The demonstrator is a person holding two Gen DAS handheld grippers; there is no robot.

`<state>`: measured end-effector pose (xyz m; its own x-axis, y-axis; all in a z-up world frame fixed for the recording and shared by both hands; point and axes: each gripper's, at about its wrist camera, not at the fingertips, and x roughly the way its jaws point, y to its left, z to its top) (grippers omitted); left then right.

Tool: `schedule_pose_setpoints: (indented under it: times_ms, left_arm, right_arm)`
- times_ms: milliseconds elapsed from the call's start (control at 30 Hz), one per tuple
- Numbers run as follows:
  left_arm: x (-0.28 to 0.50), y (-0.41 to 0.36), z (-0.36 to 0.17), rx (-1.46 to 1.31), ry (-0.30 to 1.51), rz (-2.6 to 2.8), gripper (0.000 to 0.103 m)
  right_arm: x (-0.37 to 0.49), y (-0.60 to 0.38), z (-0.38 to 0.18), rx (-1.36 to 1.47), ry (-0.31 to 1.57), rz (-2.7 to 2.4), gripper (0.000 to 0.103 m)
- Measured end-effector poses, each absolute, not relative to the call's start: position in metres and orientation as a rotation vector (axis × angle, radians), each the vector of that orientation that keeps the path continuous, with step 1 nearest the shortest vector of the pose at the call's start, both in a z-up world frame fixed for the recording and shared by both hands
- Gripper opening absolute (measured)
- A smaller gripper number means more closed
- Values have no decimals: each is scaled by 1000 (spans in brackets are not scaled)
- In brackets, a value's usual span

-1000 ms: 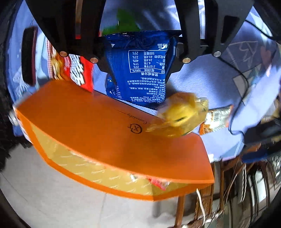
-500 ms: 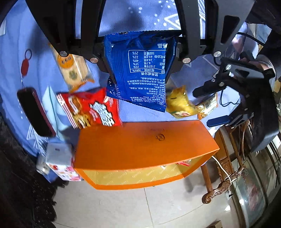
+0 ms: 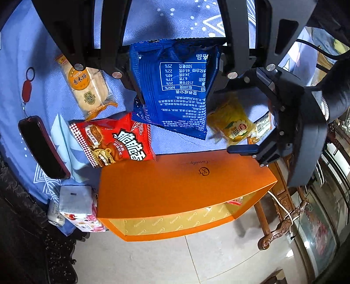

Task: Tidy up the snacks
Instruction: 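Grasp the yellow cake bag with the left gripper while the right holds the blue pack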

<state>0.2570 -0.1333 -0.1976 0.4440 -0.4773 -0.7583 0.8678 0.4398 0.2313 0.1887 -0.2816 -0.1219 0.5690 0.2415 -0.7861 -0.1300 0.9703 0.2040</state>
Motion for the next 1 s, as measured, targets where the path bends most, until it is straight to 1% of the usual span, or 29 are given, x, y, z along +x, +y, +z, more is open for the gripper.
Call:
schedule_pose_setpoints:
  times_ms: [67, 100, 167, 200, 233, 333, 467, 633, 867, 1000]
  left_arm:
    - [256, -136, -206, 697, 703, -930, 99]
    - [255, -135, -209, 699, 700, -923, 97]
    - [248, -129, -209, 683, 679, -906, 87]
    - [246, -127, -207, 675, 674, -886, 75]
    - [244, -125, -205, 667, 676, -870, 70]
    - [240, -118, -200, 616, 690, -831, 61]
    - [227, -108, -193, 555, 695, -783, 59]
    - [213, -96, -170, 450, 682, -737, 58]
    - [202, -67, -124, 250, 654, -676, 58]
    - [203, -45, -89, 139, 607, -652, 58]
  right_arm:
    - [189, -281, -122, 123, 941, 213, 50]
    - [189, -280, -122, 119, 940, 211, 50]
    - [188, -279, -122, 118, 939, 212, 50]
    - [188, -279, -122, 121, 940, 213, 50]
    - [188, -280, -122, 125, 941, 215, 50]
    - [187, -280, -121, 138, 937, 216, 50]
    - [179, -279, -115, 137, 916, 225, 50]
    - [171, -275, -107, 137, 890, 242, 50]
    - [164, -269, -88, 129, 837, 268, 50]
    - [165, -267, -71, 125, 794, 293, 50]
